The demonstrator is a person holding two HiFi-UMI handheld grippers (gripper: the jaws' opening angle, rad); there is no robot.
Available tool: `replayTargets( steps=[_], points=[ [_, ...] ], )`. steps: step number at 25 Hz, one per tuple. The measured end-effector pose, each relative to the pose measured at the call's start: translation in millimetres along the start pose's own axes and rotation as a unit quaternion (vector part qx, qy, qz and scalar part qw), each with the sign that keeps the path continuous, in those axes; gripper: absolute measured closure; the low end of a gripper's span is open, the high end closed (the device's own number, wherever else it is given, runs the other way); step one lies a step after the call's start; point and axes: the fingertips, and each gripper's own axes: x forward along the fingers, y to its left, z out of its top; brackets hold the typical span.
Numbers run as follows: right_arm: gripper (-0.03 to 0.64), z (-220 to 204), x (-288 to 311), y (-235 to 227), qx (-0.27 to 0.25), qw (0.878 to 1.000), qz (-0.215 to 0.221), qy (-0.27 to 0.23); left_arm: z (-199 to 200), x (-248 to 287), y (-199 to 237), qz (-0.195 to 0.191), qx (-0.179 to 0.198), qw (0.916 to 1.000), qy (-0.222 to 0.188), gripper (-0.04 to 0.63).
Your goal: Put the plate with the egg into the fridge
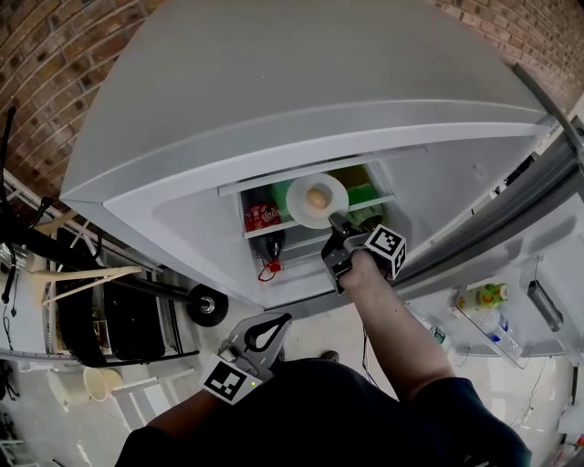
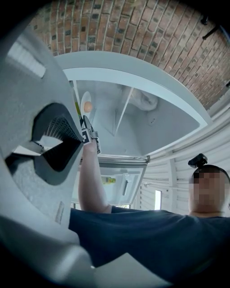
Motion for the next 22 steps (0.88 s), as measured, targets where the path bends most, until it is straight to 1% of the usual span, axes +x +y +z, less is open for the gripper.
replayTargets(
  steps=[5, 11, 12, 14, 16, 19, 22],
  points=[
    [0.594, -1, 6, 3, 0.002, 1.0, -0.001, -0.006, 1, -2, 1, 0.002, 0.0, 1.0, -0.002, 0.592],
    [0.588, 0, 6, 5, -0.001, 1.0, 0.014, -0.012, 1, -5, 0, 0.001, 0.002, 1.0, -0.003, 0.592],
    [0.574, 0, 6, 7, 0.0, 1.0, 0.02, -0.012, 0, -6, -1, 0.0, 0.001, 1.0, -0.004, 0.592],
    [0.523, 0, 4, 11, -0.001, 0.999, 0.03, -0.015, 0, -6, -2, 0.0, -0.001, 1.0, -0.004, 0.592],
    [0.492, 1, 3, 12, -0.003, 0.999, 0.034, -0.02, -1, -7, -3, -0.003, -0.002, 1.0, -0.005, 0.592],
    [0.464, 1, 0, 13, -0.009, 0.999, 0.038, -0.021, -1, -9, -4, -0.006, -0.004, 1.0, -0.005, 0.592],
    [0.454, -6, -8, 13, -0.02, 0.999, 0.043, -0.018, -2, -11, -5, -0.01, -0.004, 0.9999, -0.007, 0.592]
  ],
)
